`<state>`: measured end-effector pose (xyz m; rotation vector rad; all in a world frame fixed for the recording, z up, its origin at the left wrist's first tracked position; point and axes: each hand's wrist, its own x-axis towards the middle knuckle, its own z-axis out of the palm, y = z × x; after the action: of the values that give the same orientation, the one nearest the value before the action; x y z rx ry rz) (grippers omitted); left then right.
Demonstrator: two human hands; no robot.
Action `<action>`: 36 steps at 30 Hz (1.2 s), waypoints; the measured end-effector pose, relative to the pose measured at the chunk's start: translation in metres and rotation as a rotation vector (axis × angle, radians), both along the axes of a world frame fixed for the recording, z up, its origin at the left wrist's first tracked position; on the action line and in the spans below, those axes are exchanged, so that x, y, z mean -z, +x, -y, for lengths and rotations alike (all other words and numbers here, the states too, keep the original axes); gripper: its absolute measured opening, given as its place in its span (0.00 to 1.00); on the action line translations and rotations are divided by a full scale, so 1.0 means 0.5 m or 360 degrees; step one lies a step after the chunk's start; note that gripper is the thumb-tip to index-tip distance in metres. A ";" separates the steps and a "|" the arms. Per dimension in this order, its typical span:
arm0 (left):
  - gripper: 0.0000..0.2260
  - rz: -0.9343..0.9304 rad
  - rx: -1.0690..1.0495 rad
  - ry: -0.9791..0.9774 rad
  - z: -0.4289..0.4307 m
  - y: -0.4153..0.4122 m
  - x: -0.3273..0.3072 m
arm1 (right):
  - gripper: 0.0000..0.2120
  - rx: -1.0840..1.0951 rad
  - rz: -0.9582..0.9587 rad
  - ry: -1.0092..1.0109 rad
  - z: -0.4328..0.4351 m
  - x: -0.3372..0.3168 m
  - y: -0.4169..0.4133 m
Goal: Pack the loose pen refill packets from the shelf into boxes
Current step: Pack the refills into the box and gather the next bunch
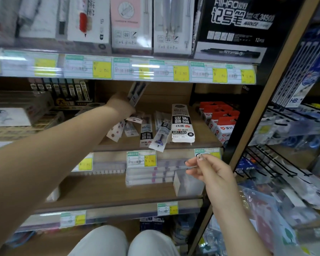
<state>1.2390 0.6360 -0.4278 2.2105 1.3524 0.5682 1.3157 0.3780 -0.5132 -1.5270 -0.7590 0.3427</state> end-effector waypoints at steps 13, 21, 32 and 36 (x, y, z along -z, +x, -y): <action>0.15 0.0282 0.0508 0.0118 0.124 -0.181 -0.002 | 0.12 -0.0183 -0.0005 -0.0059 -0.059 -0.029 -0.076; 0.12 0.0471 0.0889 -0.0449 0.225 -0.227 0.039 | 0.17 -0.0702 -0.1378 0.0200 -0.080 -0.031 -0.127; 0.17 0.0981 0.0505 -0.1461 0.311 -0.241 0.122 | 0.10 -0.0548 -0.0778 0.0259 -0.011 -0.004 -0.133; 0.16 0.1103 0.0491 -0.1504 0.328 -0.229 0.162 | 0.09 -0.0584 -0.0589 0.0208 0.005 -0.014 -0.150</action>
<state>1.1247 0.4720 -0.5086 1.2271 0.6620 0.3921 1.2409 0.3754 -0.5064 -1.1526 -0.7464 0.8095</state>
